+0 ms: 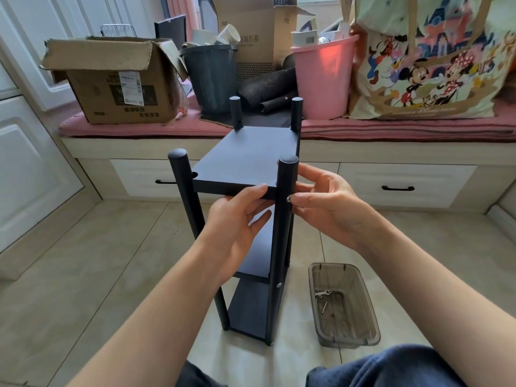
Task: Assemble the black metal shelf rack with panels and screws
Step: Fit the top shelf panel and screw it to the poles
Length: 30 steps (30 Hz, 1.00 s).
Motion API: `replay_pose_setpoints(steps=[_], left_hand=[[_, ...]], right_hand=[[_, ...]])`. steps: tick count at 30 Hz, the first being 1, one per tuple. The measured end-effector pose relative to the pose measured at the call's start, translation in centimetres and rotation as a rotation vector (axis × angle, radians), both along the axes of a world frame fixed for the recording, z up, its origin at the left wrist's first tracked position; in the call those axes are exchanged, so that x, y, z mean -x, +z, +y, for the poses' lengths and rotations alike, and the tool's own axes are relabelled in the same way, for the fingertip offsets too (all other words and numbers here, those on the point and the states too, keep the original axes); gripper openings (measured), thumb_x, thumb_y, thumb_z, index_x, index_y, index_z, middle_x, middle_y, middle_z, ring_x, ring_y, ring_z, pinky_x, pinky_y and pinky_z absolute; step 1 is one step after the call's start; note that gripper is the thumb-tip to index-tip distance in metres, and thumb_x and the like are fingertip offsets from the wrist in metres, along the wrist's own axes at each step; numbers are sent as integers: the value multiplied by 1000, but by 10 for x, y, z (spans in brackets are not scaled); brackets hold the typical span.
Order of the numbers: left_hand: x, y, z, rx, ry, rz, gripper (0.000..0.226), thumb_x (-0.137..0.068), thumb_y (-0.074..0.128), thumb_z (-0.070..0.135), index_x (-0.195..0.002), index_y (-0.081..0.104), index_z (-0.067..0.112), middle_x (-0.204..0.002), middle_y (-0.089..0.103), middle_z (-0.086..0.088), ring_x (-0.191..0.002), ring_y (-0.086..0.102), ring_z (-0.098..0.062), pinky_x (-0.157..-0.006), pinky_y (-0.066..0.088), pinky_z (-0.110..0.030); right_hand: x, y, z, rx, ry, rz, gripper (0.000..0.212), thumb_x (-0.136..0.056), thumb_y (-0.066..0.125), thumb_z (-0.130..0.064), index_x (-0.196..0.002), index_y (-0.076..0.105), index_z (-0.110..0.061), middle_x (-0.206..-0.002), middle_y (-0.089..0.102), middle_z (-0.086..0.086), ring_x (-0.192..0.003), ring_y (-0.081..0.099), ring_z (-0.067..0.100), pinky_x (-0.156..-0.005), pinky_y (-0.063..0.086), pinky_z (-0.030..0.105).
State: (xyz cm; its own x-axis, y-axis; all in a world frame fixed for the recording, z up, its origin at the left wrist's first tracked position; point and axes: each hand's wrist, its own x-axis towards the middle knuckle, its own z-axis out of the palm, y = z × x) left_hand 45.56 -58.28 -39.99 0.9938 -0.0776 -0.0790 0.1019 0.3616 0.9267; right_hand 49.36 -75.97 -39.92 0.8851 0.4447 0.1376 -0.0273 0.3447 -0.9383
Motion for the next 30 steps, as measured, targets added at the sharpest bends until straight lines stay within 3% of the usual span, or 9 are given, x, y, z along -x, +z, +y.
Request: replay_pose_setpoints(steps=[7,10,13,16,18,20,23,27,30], left_hand=[[6,5,10,-86,22,63,21,-99,55,13,-112,69,4,-106,77,-10,-103,73,-19,-105,48,-40],[13,7,15,-474,225,2,20,-98,58,18,-87,70,7,-76,78,-3,-75,75,-11,-89,57,-31],[16,5,19,-920,594,-430,28,-92,68,28,-67,63,17,-56,68,10,-54,62,-3,-61,46,-14],[13,9,17,-1060,621,-808,16,-83,80,28,-89,70,17,-83,68,12,-90,60,-8,-81,44,-13],[4,9,14,-1201,469,-866,48,-79,80,41,-117,70,14,-114,68,3,-120,53,-15,-107,38,-24],[-3,10,8,-1345,295,-800,74,-77,68,60,-136,60,16,-141,58,2,-144,37,-17,-124,18,-39],[-7,9,2,-1460,225,-781,80,-79,47,75,-141,57,26,-147,53,8,-149,31,-15,-126,-2,-42],[-10,8,-1,-1417,282,-764,72,-80,42,74,-133,65,30,-135,63,9,-137,50,-16,-124,3,-41],[-10,8,-3,-1422,297,-756,69,-82,42,73,-132,65,32,-134,64,10,-136,51,-16,-124,3,-42]], right_hand=[[-1,-1,2,-34,2,12,71,-75,59,10,-144,44,-2,-117,65,23,-112,63,36,-98,48,38],[-2,-2,1,-28,15,9,70,-76,59,10,-144,45,-3,-123,62,23,-116,60,36,-98,47,36],[-4,-3,-1,-14,9,10,71,-76,61,10,-144,45,-4,-123,63,22,-115,60,34,-95,50,33],[-4,-3,-2,-6,31,7,70,-78,62,9,-144,45,-5,-131,58,28,-121,58,40,-99,48,37],[-4,-3,-3,3,45,3,68,-80,62,8,-144,45,-6,-133,56,30,-122,57,40,-100,47,39],[-4,-2,-5,11,60,-1,67,-81,62,7,-144,46,-8,-134,57,28,-124,57,40,-101,47,41],[-4,-1,-6,21,78,-5,64,-82,61,6,-144,47,-8,-133,59,26,-126,56,39,-104,47,43],[-5,-2,-8,4,96,16,61,-85,58,0,-144,45,-7,-136,57,24,-129,53,37,-110,41,48],[-5,-1,-8,-26,119,31,59,-86,56,-3,-144,46,-8,-137,57,22,-129,54,35,-106,44,45]])
